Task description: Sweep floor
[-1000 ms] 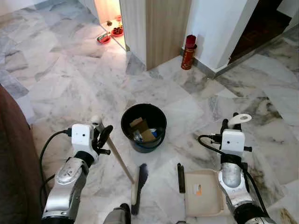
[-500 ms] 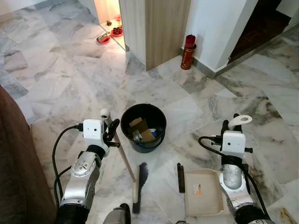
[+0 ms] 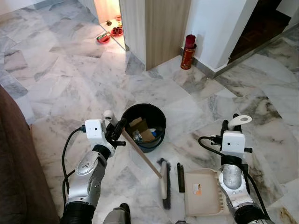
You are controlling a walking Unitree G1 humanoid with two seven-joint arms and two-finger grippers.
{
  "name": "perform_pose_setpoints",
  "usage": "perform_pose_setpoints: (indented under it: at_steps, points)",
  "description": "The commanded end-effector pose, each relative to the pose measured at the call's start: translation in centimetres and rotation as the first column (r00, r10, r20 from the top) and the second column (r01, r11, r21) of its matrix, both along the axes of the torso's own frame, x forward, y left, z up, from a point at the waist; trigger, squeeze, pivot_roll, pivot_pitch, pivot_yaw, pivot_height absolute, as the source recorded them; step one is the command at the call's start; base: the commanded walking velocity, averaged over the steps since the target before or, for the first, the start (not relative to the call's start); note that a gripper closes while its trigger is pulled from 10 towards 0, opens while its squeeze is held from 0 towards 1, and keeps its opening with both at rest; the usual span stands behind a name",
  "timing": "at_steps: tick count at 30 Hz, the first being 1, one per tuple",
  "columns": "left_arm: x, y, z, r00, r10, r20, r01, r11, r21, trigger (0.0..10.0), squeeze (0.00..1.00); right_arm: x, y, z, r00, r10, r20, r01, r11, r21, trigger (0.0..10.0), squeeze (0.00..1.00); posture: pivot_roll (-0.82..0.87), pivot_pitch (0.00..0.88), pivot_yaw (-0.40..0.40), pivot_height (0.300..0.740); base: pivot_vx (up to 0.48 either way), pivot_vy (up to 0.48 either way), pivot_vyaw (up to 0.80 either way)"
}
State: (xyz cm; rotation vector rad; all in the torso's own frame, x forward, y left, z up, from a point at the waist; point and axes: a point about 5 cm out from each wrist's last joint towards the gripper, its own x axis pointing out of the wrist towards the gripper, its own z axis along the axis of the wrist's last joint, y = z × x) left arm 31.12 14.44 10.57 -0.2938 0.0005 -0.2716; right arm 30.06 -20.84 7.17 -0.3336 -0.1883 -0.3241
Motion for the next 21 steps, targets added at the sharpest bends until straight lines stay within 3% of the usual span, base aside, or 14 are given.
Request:
perform_pose_setpoints:
  at_steps: [1, 4, 6, 21]
  points:
    - [-0.4, 0.1, -0.9, 0.999, -0.012, -0.04, 0.012, 1.0, -0.006, 10.0, 0.0, -0.4, 0.1, -0.9, 0.999, 0.003, -0.05, -0.003, 1.0, -0.001, 10.0, 0.0, 0.07, 0.211, 0.01, 0.74, 0.0, 0.0, 0.0]
    - [-0.5, -0.2, -1.3, 0.996, -0.055, -0.071, 0.054, 0.998, -0.025, 10.0, 0.0, -0.5, 0.0, -0.9, 0.999, 0.002, -0.049, -0.002, 1.0, -0.003, 10.0, 0.0, 0.07, 0.214, 0.011, 0.74, 0.0, 0.0, 0.0]
    - [-0.6, -0.5, -1.7, 0.986, -0.11, -0.125, 0.093, 0.987, -0.13, 10.0, 0.0, -0.7, 0.0, -1.0, 0.999, -0.001, -0.05, 0.0, 1.0, -0.004, 10.0, 0.0, 0.06, 0.219, 0.013, 0.74, 0.0, 0.0, 0.0]
    - [-0.2, -1.1, -1.0, 0.972, -0.195, -0.132, 0.148, 0.943, -0.298, 10.0, 0.0, -0.7, 0.4, -1.2, 0.998, 0.007, -0.055, -0.007, 1.0, 0.008, 10.0, 0.0, 0.07, 0.224, 0.02, 0.74, 0.0, 0.0, 0.0]
